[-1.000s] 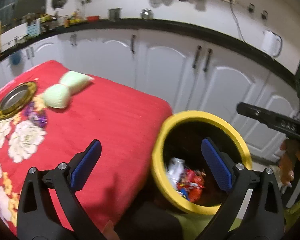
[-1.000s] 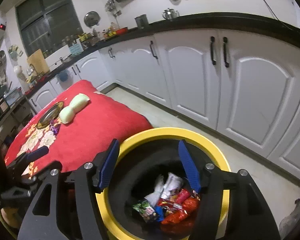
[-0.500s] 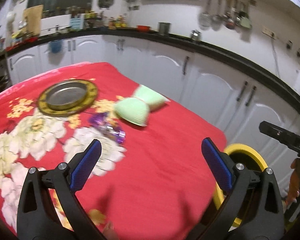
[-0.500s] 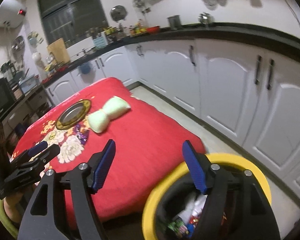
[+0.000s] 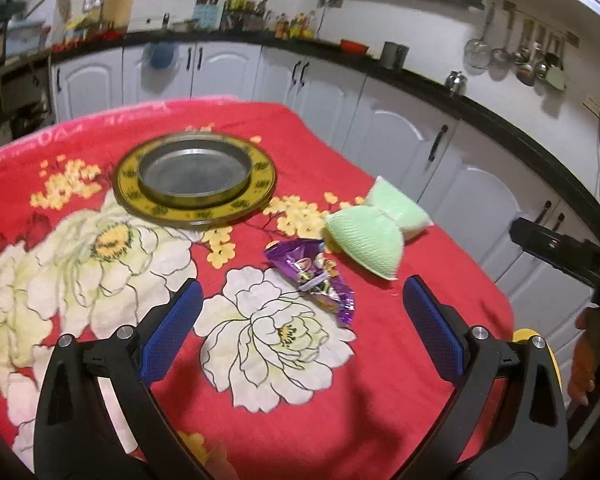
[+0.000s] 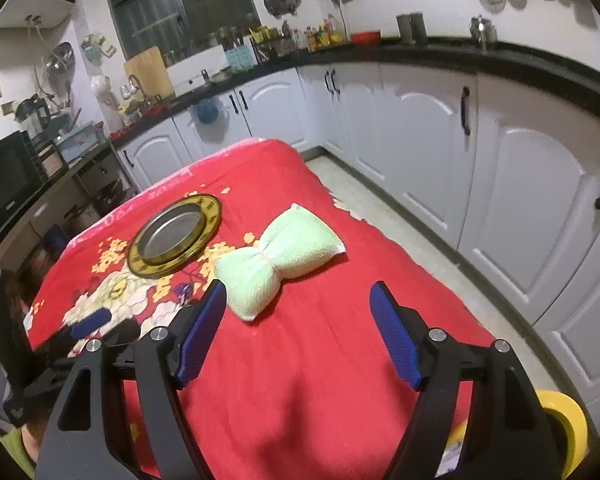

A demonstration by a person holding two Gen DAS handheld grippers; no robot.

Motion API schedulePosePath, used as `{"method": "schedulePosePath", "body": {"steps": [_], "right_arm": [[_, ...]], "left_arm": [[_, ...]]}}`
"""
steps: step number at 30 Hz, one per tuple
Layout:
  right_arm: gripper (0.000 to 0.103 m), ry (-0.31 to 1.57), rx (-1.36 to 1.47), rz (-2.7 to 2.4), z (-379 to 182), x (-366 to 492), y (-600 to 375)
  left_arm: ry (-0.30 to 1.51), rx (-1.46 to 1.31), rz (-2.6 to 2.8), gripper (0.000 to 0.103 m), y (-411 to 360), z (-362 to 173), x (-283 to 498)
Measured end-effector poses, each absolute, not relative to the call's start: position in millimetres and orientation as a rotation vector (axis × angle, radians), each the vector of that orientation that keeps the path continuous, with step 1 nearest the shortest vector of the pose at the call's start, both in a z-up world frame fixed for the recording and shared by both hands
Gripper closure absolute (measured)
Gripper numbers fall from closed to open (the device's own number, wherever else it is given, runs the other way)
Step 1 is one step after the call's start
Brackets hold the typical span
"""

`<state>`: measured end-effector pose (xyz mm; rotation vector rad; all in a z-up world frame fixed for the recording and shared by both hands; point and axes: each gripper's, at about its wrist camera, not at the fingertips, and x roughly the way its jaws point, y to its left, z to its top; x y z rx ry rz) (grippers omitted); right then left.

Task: Collect trash
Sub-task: 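Move both open tools back over the bedspread toward the purple wrapper and green cloth, then grasp the purple snack wrapper with the left tool while the right tool grasps the green cloth, then carry the purple wrapper and green cloth over the bin with both tools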

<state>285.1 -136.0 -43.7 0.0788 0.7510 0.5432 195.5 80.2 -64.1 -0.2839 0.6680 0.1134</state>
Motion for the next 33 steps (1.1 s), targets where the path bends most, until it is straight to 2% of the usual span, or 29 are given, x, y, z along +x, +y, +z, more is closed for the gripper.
{"method": "schedulePosePath", "body": {"steps": [2,11,17,19,20,21,22,23,29,33], "right_arm": [[0.031,0.779,0.085,0.544,-52,303,-128],[0.031,0.882,0.116,0.533,-84,377,-104],[0.031,0.953,0.12,0.561,-105,407,-88],[0.031,0.976,0.131,0.582,-113,410,-83],[0.033,0.976,0.138,0.588,-114,410,-82],[0.038,0.976,0.146,0.598,-114,410,-81],[0.047,0.975,0.163,0.623,-114,408,-80],[0.05,0.974,0.175,0.629,-114,406,-80],[0.065,0.904,0.148,0.635,-98,377,-85],[0.069,0.822,0.1,0.628,-78,342,-90]], "left_arm": [[0.69,-0.311,0.108,0.012,85,-71,205],[0.76,-0.376,0.082,0.029,92,-93,247],[0.8,-0.425,0.082,0.035,97,-110,262],[0.803,-0.424,0.08,0.042,98,-111,264],[0.805,-0.423,0.083,0.05,98,-111,264],[0.806,-0.424,0.086,0.055,99,-112,263],[0.808,-0.427,0.088,0.06,101,-113,262],[0.808,-0.431,0.084,0.063,102,-113,262],[0.819,-0.396,0.062,0.065,101,-111,249],[0.826,-0.377,0.061,0.066,103,-108,230]]}}
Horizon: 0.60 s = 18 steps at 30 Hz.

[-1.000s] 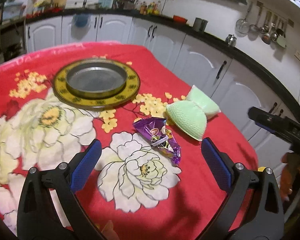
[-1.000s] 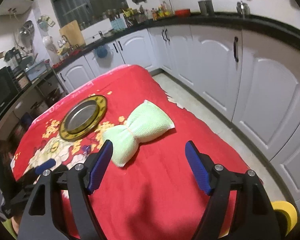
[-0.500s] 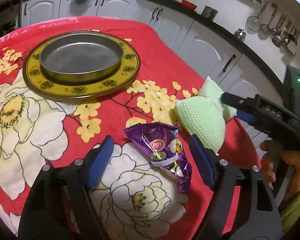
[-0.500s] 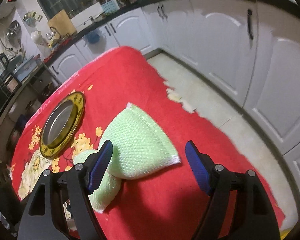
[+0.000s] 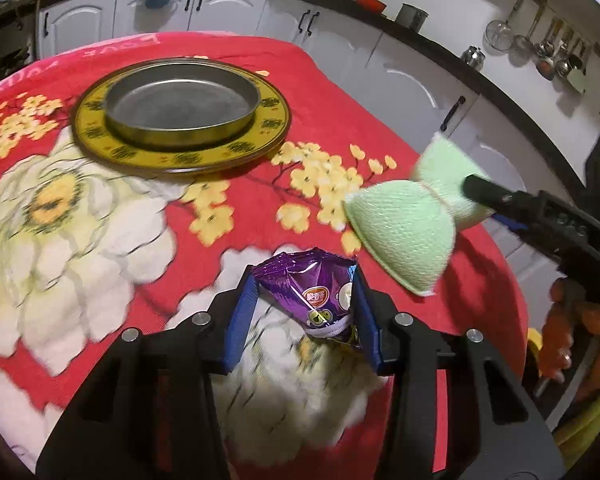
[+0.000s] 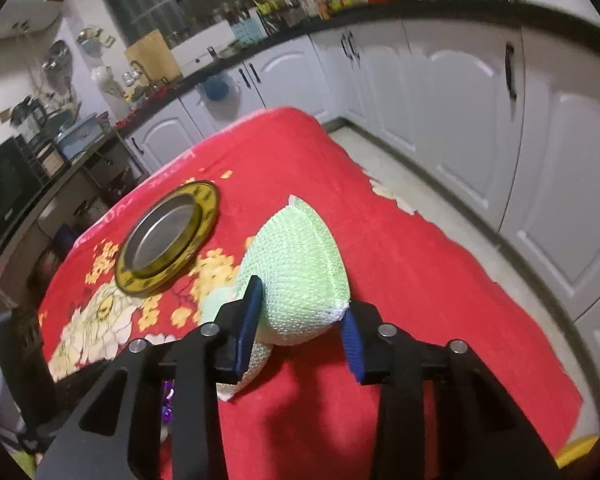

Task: Collect trash
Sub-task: 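Carry the purple wrapper and green cloth over the bin with both tools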

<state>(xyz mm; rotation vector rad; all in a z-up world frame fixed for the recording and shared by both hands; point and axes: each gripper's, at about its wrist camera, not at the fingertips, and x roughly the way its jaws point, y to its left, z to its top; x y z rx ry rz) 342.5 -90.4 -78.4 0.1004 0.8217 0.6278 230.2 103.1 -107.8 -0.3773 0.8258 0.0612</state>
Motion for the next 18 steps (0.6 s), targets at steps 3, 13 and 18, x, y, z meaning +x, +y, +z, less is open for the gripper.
{"method": "schedulePosePath", "body": {"steps": [3,13,18], "right_arm": [[0.071,0.774,0.064,0.625,-68,319,-91],[0.073,0.678,0.011,0.616,-41,247,-99],[0.073,0.658,0.023,0.62,-32,219,-107]], "left_arm": [[0.81,-0.366,0.093,0.066,111,-104,211],[0.725,-0.349,0.152,0.066,119,-77,162],[0.671,-0.345,0.151,0.066,119,-58,144]]}}
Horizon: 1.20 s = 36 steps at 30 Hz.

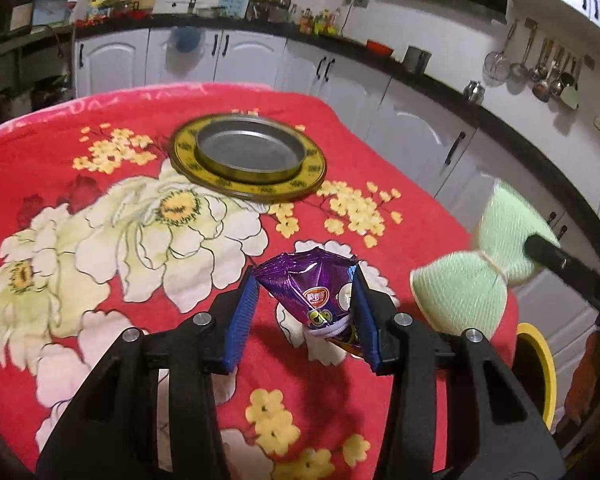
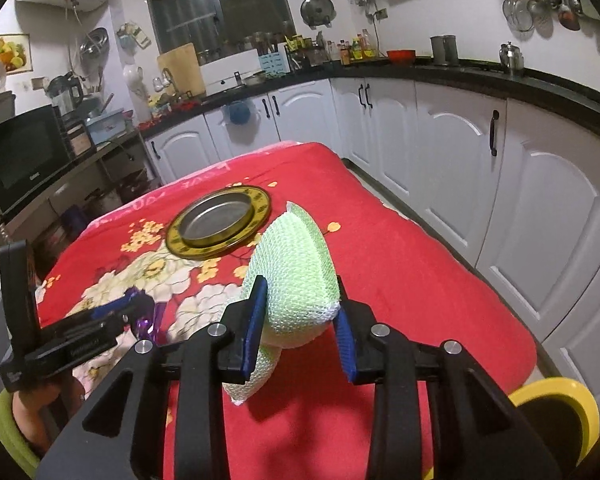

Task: Collect trash
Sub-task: 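Carry the purple wrapper and green cloth over the bin with both tools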

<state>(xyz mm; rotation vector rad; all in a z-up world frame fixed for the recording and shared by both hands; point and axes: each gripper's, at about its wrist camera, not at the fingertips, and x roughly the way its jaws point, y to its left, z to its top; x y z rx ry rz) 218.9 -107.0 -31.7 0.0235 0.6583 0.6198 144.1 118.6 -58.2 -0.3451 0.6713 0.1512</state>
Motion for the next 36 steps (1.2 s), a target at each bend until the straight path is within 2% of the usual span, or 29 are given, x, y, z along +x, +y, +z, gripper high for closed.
{"method": "schedulePosePath", "body": {"steps": [15,36], "right_arm": [[0.073,0.575,0.056,0.589,0,156,-153],[0.073,0.526,0.152,0.41,12,115,-266]], "left_arm": [[0.55,-0.279,0.064,0.066,81,-8,104],[0.521,-0.177,-0.149,0.066,-19,10,94]]}}
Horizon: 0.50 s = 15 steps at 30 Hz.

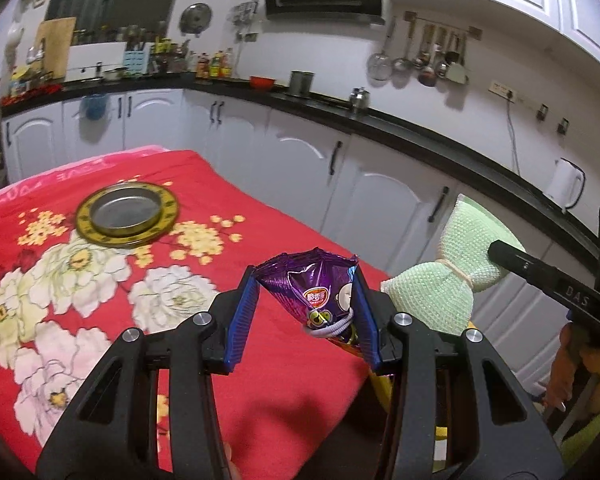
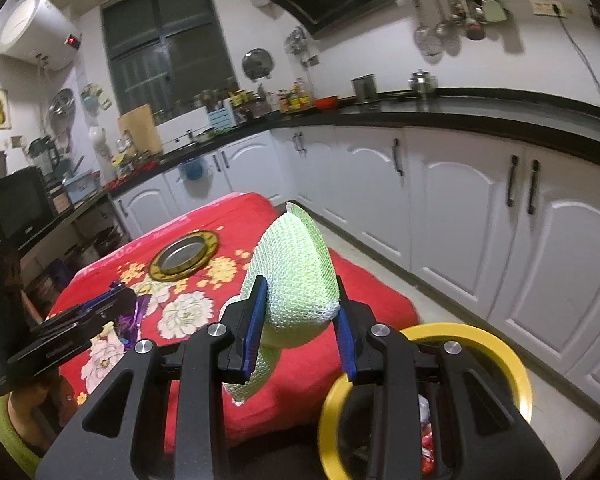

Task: Collect trash
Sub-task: 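Carry the purple wrapper and green cloth over the bin with both tools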

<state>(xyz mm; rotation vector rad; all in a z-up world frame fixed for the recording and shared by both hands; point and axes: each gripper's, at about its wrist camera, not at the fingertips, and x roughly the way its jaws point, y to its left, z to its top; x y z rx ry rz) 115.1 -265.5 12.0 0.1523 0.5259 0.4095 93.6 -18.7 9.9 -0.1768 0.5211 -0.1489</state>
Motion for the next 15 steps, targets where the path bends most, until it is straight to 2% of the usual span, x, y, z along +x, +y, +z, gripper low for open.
{"method": "schedulePosePath", "body": {"steps": [15], "right_arm": [[0.073,0.504,0.169,0.256,3,100,-337]], "left_arm": [[0.538,-0.088,-0.284,0.066,-84,6,99]]}}
